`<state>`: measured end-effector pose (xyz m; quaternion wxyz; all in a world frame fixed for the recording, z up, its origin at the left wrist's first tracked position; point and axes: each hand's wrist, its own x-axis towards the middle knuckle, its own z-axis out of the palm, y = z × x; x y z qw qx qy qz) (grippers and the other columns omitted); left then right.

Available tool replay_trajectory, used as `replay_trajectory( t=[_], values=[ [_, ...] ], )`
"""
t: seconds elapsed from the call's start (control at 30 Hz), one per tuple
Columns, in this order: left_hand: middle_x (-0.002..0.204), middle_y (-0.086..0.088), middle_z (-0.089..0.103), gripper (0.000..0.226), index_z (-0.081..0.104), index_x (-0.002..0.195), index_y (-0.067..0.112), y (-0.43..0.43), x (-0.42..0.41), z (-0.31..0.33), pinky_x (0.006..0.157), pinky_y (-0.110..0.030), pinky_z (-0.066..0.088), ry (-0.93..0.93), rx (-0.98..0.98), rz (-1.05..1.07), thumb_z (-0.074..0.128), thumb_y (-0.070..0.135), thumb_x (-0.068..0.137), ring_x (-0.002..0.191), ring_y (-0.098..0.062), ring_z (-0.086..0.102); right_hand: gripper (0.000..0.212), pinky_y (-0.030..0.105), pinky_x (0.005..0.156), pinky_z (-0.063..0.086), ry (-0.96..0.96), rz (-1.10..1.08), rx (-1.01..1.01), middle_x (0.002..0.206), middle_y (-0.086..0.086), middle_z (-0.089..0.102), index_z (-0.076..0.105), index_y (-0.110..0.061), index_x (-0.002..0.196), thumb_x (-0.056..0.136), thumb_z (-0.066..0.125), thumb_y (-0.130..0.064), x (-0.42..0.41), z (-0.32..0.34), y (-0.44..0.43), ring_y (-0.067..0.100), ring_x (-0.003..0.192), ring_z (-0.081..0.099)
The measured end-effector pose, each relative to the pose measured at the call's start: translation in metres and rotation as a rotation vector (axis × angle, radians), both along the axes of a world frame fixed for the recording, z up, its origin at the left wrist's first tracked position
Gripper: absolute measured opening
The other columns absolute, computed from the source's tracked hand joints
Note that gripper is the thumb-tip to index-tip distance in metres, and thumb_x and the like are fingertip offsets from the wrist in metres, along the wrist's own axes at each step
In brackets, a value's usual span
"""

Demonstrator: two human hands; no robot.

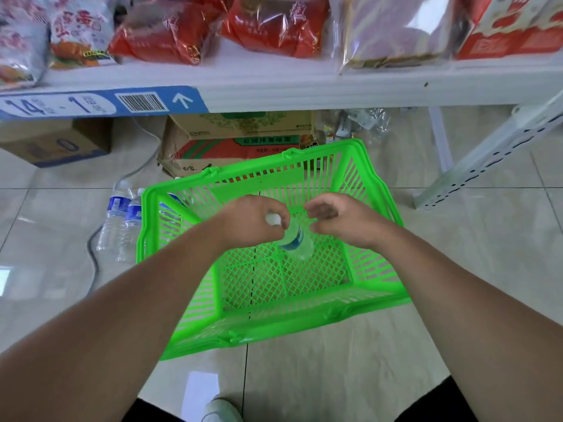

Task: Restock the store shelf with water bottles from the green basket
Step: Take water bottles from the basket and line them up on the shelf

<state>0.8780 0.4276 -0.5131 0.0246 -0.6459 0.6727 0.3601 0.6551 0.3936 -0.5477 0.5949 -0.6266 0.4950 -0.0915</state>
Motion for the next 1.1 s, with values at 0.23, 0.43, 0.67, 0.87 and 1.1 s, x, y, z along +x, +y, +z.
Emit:
replay_trajectory(
  t=[0.23,0.43,0.67,0.87,1.1],
  values=[
    [0.086,0.023,0.06,0.017,0.066,0.081,0.043,0.003,0.004,0.066,0.077,-0.028,0.046,-0.001,-0.055,-0.272,0.06,0.04,0.065,0.085,0.002,0.058,0.061,0.038,0.107,0.049,-0.098,0.28,0.081,0.131,-0.01,0.066,0.058,-0.04,0.124,0.072,0.089,-0.039,0.025,0.013,0.009,0.008,0.121,0.063],
    [0.107,0.012,0.056,0.057,0.058,0.124,0.043,0.005,0.016,0.08,0.08,-0.017,0.046,0.233,-0.223,-0.142,0.075,0.02,0.075,0.09,0.004,0.053,0.054,0.041,0.088,0.06,-0.22,0.087,-0.01,0.115,-0.006,0.074,0.068,-0.026,0.115,0.068,0.092,-0.036,0.035,0.032,0.004,0.008,0.102,0.071],
    [0.137,0.013,0.054,0.098,0.04,0.15,0.032,0.043,0.023,0.043,0.093,-0.024,0.047,0.279,0.071,0.166,0.091,0.048,0.069,0.123,-0.008,0.056,0.05,0.052,0.069,0.064,-0.205,-0.105,-0.061,0.106,-0.008,0.075,0.068,-0.033,0.109,0.066,0.088,-0.05,0.035,0.076,0.005,0.014,0.097,0.075],
    [0.09,0.031,0.073,0.04,0.069,0.104,0.043,0.055,-0.001,0.088,0.074,-0.006,0.047,0.358,-0.024,0.148,0.092,0.039,0.071,0.085,0.017,0.065,0.04,0.039,0.058,0.061,-0.321,-0.233,-0.061,0.108,-0.005,0.076,0.068,-0.027,0.111,0.077,0.086,-0.038,0.033,0.158,0.021,0.014,0.096,0.075],
    [0.091,0.035,0.072,0.036,0.069,0.103,0.043,0.051,-0.007,0.266,0.074,-0.006,0.046,0.435,-0.115,0.092,0.09,0.038,0.074,0.087,0.018,0.066,0.036,0.048,0.078,0.063,-0.293,-0.26,-0.177,0.104,-0.009,0.077,0.071,-0.033,0.109,0.077,0.085,-0.044,0.025,0.351,0.026,0.012,0.097,0.075]
  ],
)
